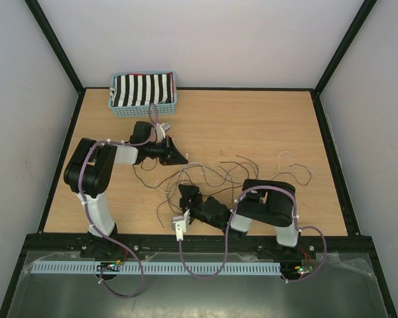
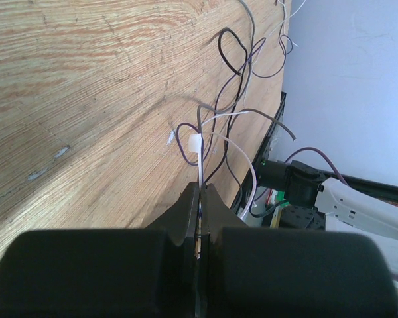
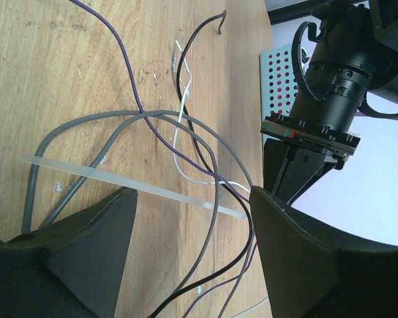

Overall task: Zip-tie the wires
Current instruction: Tie the cable at the center of the board.

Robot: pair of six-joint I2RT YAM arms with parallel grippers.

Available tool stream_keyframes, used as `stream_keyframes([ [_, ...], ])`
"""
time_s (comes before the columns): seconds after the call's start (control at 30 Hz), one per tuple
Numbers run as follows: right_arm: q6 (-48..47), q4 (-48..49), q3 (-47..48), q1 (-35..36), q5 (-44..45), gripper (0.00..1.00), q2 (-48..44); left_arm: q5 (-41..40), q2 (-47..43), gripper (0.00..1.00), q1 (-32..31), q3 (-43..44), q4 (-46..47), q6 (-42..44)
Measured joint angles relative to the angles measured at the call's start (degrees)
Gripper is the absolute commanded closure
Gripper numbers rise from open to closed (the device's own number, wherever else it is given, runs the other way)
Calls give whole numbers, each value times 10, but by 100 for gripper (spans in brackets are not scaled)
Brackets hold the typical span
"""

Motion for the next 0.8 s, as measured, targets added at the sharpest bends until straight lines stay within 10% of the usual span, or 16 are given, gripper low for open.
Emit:
stream_keyframes([
  [0.8, -4, 19, -3, 30, 12, 33, 17, -1, 0, 100, -4, 1, 0, -1],
])
